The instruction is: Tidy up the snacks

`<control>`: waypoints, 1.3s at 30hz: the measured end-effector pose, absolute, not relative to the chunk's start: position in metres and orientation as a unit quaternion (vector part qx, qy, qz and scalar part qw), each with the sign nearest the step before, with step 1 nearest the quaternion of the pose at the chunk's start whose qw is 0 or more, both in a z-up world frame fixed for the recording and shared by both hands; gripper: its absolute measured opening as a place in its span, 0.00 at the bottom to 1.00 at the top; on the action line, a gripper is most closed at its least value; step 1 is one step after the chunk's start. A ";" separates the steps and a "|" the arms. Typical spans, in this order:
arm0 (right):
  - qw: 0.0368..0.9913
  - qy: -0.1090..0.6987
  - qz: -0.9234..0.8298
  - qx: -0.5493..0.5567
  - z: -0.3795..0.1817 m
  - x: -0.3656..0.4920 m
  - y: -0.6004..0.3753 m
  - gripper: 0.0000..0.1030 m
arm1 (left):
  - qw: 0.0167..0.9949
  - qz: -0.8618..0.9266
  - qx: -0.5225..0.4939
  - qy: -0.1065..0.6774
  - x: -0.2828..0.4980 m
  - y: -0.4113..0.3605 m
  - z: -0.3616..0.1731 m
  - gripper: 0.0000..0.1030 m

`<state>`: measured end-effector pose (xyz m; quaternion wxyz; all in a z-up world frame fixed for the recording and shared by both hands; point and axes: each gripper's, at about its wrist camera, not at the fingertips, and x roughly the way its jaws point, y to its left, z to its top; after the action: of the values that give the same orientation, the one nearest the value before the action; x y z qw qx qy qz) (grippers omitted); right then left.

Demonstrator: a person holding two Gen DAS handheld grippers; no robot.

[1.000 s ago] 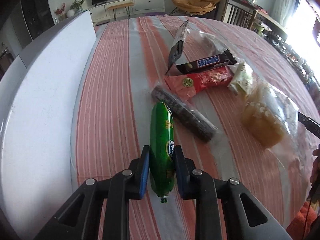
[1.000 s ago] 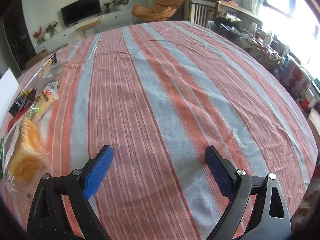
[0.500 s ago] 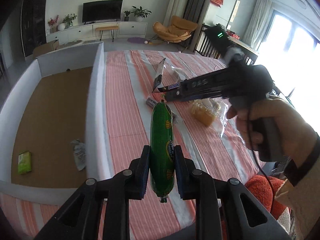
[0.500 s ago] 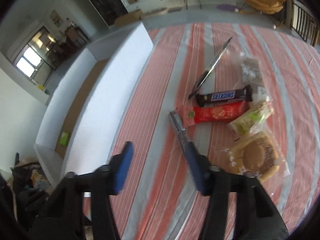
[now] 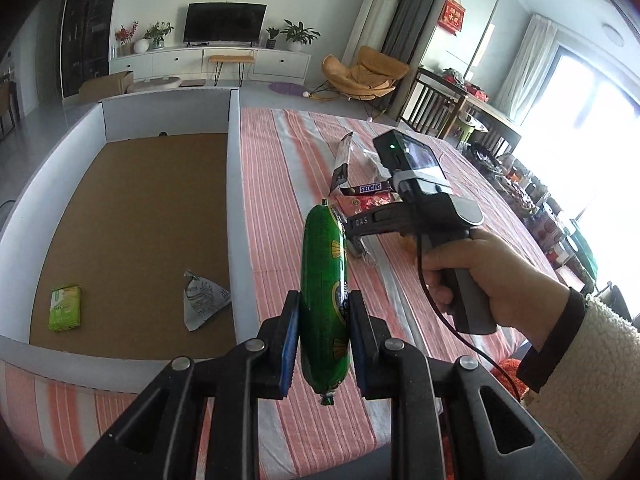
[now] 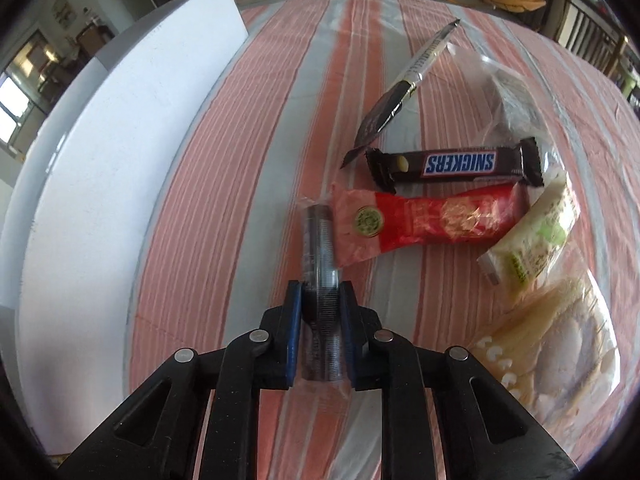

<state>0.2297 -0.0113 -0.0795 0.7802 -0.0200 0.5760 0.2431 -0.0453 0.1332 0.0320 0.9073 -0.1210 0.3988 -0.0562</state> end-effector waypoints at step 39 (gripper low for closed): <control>0.870 0.480 -0.048 0.095 -0.048 0.096 -0.183 0.73 | 0.904 -0.132 -0.044 0.404 0.039 0.045 -0.004 0.93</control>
<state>0.0955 -0.1828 -0.0477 0.8705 0.0955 0.4805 -0.0476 0.0389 0.0454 -0.0044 0.9039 -0.0440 0.4044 -0.1320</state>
